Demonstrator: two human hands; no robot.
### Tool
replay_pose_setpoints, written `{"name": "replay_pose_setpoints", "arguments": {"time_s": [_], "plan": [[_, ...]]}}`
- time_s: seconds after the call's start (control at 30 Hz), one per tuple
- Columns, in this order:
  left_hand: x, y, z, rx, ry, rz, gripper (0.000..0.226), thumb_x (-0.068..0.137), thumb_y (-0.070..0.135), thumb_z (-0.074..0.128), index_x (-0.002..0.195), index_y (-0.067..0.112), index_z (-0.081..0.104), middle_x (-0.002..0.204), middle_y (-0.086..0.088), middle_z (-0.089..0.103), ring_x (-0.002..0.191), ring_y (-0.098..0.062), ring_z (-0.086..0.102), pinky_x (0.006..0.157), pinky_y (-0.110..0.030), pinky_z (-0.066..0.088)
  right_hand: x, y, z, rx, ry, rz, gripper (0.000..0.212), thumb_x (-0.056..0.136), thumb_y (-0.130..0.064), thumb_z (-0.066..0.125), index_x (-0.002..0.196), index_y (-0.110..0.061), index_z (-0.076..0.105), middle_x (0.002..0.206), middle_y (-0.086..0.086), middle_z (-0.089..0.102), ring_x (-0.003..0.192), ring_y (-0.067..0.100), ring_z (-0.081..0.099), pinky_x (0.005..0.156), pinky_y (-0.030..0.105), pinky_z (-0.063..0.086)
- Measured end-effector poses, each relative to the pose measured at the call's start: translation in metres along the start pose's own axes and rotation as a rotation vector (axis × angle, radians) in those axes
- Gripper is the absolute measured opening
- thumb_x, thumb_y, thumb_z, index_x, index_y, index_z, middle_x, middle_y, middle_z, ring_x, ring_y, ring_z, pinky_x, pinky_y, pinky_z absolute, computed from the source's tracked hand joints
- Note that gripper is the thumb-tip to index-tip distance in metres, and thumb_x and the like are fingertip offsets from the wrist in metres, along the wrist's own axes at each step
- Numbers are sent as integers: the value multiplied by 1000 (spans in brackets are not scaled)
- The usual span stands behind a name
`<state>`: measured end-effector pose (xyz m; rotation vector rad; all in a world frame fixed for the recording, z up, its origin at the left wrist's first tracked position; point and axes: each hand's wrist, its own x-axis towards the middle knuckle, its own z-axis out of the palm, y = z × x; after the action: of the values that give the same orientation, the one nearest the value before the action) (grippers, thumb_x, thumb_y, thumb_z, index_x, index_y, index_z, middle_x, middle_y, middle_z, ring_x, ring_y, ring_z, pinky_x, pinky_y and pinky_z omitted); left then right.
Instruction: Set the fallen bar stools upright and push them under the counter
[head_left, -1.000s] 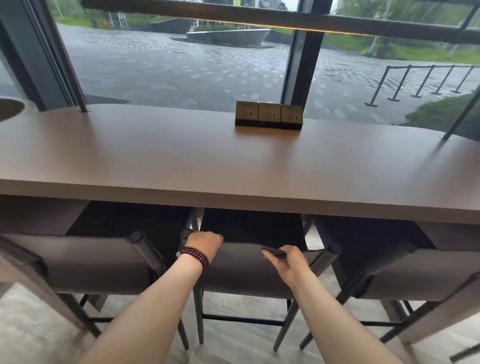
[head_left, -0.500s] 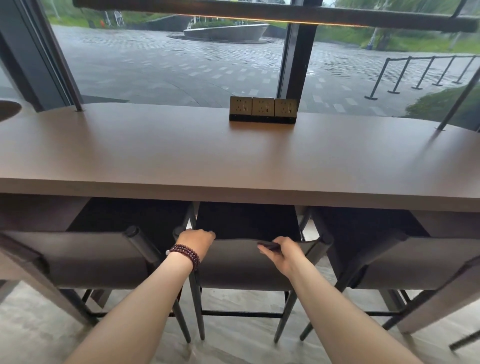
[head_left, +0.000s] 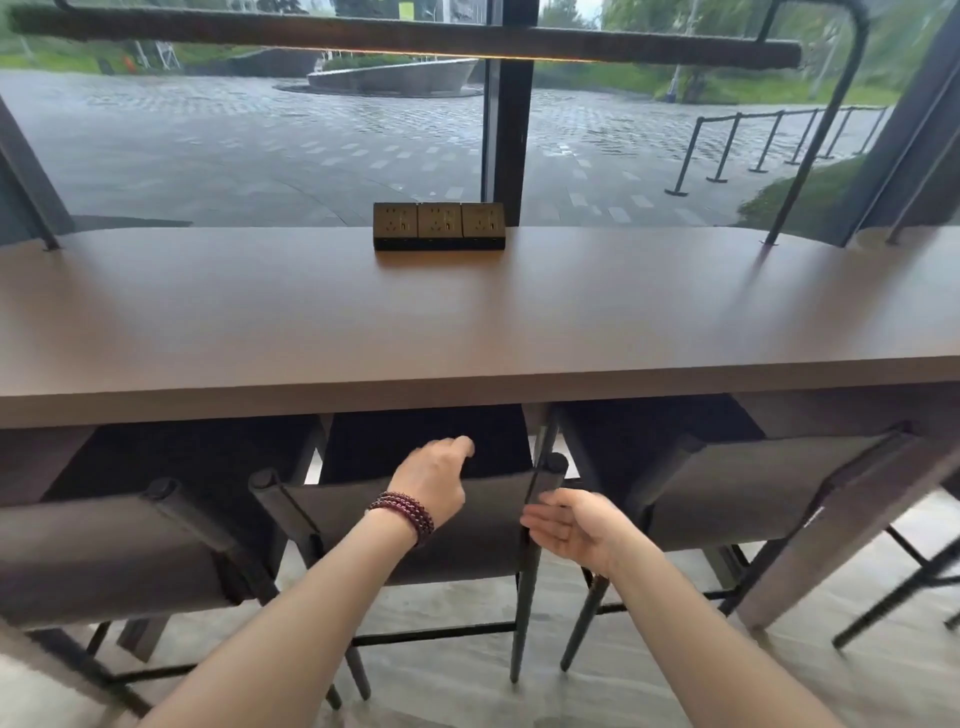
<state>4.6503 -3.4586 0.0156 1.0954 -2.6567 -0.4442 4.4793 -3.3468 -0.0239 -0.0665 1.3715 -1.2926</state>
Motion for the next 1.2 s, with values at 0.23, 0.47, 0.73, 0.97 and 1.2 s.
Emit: {"name": "replay_pose_setpoints", "arguments": {"time_s": [0.23,0.47,0.73,0.97,1.2], "plan": [[40,131,43,-86,76,141,46,79,-5,40,119,12,54,115,-7,62,108,-24,55,95,-37,46,-18,-51,-118,30,18,-39,18,98,-12,45,105,-1,57,100,18,69,90,29,67,68,36,53],[53,231,94,-155,57,30,50,79,-5,41,124,13,51,122,-7,59,113,-25,54,95,-37,45,-38,-91,-213,6,-48,-32,20,98,-14,44,108,-3,57,104,16,69,95,27,67,73,34,54],[65,296,117,-95,45,36,48,80,-4,41,125,12,49,126,-6,56,115,-23,51,95,-33,44,-53,-121,-286,52,10,-42,22,96,-12,48,113,-1,58,100,15,72,88,25,70,64,32,55],[90,316,135,28,-17,62,53,78,-4,43,130,10,44,131,-8,50,120,-25,46,100,-36,39,-44,-129,-321,-236,205,-215,26,96,-11,45,121,-6,48,104,12,67,88,22,67,67,31,55],[130,343,163,194,-64,83,63,75,0,49,136,10,34,135,-8,45,125,-25,41,104,-36,34,-15,-180,-356,-926,308,-628,39,91,-10,53,129,-17,49,124,3,58,99,15,53,80,25,42]]}}
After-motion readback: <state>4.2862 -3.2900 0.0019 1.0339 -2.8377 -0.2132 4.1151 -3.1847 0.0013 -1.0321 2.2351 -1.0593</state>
